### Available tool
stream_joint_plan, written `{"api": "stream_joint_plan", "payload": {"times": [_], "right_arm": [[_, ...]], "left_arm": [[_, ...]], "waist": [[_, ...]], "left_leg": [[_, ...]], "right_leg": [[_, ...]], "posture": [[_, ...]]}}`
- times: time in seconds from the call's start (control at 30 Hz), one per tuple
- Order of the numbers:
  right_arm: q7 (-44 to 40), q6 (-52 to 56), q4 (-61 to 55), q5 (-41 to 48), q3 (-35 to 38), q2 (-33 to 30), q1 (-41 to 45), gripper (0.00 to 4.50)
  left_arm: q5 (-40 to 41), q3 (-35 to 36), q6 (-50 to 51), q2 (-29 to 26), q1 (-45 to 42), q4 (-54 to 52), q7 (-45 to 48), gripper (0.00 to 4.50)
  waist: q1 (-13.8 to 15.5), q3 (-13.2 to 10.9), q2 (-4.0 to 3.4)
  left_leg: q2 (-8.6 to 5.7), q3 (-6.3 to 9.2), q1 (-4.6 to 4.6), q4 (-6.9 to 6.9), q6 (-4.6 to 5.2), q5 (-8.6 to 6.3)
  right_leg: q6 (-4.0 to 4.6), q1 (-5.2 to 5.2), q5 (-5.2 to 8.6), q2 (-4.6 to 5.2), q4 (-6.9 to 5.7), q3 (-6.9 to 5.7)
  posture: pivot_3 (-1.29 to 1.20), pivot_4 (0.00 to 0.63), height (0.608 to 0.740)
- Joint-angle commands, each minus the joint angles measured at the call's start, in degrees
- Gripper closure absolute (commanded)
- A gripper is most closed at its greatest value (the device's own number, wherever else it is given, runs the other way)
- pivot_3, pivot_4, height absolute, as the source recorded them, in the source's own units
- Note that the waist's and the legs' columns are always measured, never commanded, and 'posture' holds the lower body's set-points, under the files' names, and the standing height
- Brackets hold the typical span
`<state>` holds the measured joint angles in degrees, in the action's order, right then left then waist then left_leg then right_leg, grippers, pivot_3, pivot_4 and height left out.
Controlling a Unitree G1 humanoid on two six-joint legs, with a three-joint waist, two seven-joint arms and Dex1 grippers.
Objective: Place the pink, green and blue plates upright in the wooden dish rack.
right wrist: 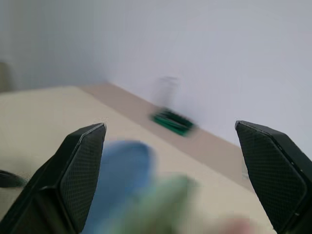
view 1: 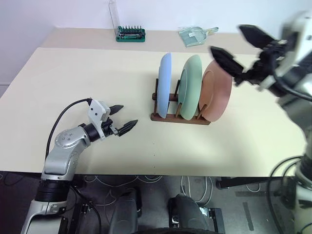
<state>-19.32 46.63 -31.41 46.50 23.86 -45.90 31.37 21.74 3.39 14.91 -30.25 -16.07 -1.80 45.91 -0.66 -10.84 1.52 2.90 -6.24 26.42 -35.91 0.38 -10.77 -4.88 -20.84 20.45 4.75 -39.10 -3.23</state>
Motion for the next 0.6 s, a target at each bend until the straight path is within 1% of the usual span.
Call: {"api": "stream_joint_plan", "payload": {"times": [0.03, 0.1, 0.17, 0.23, 0.33, 0.4, 0.47, 0.6], "right_arm": [[-5.32, -3.06, 1.97, -1.58, 11.93, -2.74, -8.84, 0.17], [-8.23, -4.55, 3.26, -2.83, 15.71, -2.57, -15.84, 0.17], [-10.38, -6.33, 5.37, -5.38, 17.39, -2.39, -22.17, 0.17], [-12.68, -9.19, 7.01, -9.02, 16.91, -2.13, -28.31, 0.17], [-14.57, -16.26, 11.72, -16.19, 12.63, 0.61, -36.93, 0.17], [-14.88, -21.03, 14.51, -19.68, 9.95, 2.64, -39.32, 0.17], [-16.14, -23.96, 17.59, -20.75, 8.88, 3.81, -39.78, 0.17], [-17.00, -26.61, 20.35, -22.61, 5.44, 5.53, -39.79, 0.17]], "left_arm": [[-0.50, 2.75, -2.42, -1.08, -1.64, 2.85, -0.12, 0.00], [-0.89, 3.58, -3.34, -1.86, -1.90, 5.24, -0.16, 0.00], [-1.88, 3.82, -4.41, -2.37, -1.96, 7.20, -0.40, 0.00], [-2.70, 4.11, -5.37, -2.79, -2.12, 9.40, -0.57, 0.00], [-4.35, 4.69, -7.76, -2.79, -2.24, 14.19, -1.97, 0.00], [-4.65, 5.23, -8.73, -2.78, -2.18, 16.24, -2.40, 0.00], [-4.30, 5.42, -8.87, -2.25, -1.77, 16.38, -2.67, 0.00], [-4.42, 5.66, -9.14, -2.75, -0.12, 15.74, -2.07, 0.00]], "waist": [[0.03, 0.00, 0.01], [-0.04, 0.01, -0.02], [-0.24, 0.02, -0.06], [-0.18, 0.07, -0.14], [-0.15, 0.12, -0.15], [-0.27, 0.11, -0.17], [-0.40, 0.09, -0.23], [-0.40, 0.12, -0.29]], "left_leg": [[0.00, 0.00, 0.00, 0.00, 0.00, 0.00], [0.00, 0.01, -0.04, -0.01, 0.00, 0.00], [0.01, 0.00, -0.08, -0.01, 0.01, 0.00], [0.00, -0.01, -0.10, -0.02, 0.01, 0.00], [0.00, -0.01, -0.17, -0.03, 0.01, 0.00], [0.01, -0.01, -0.19, -0.03, 0.01, 0.00], [0.01, -0.02, -0.19, -0.05, 0.01, 0.00], [0.01, -0.02, -0.21, -0.05, -0.19, 0.11]], "right_leg": [[0.00, 0.00, 0.00, 0.00, 0.00, 0.00], [0.00, 0.06, 0.00, -0.01, 0.00, 0.00], [0.00, 0.09, 0.00, -0.03, 0.00, -0.01], [-0.01, 0.10, 0.00, -0.03, -0.02, -0.01], [-0.01, 0.16, 0.00, -0.05, -0.01, -0.01], [-0.02, 0.17, 0.00, -0.07, 0.00, -0.01], [-0.02, 0.16, 0.00, -0.07, -0.02, 0.00], [-0.02, 0.17, 0.00, -0.06, -0.04, 0.00]], "posture": [[0.00, 0.150, 0.732], [0.00, 0.150, 0.732], [0.00, 0.150, 0.732], [0.00, 0.150, 0.732], [0.00, 0.150, 0.732], [0.00, 0.150, 0.732], [0.00, 0.150, 0.732], [0.00, 0.150, 0.732]]}}
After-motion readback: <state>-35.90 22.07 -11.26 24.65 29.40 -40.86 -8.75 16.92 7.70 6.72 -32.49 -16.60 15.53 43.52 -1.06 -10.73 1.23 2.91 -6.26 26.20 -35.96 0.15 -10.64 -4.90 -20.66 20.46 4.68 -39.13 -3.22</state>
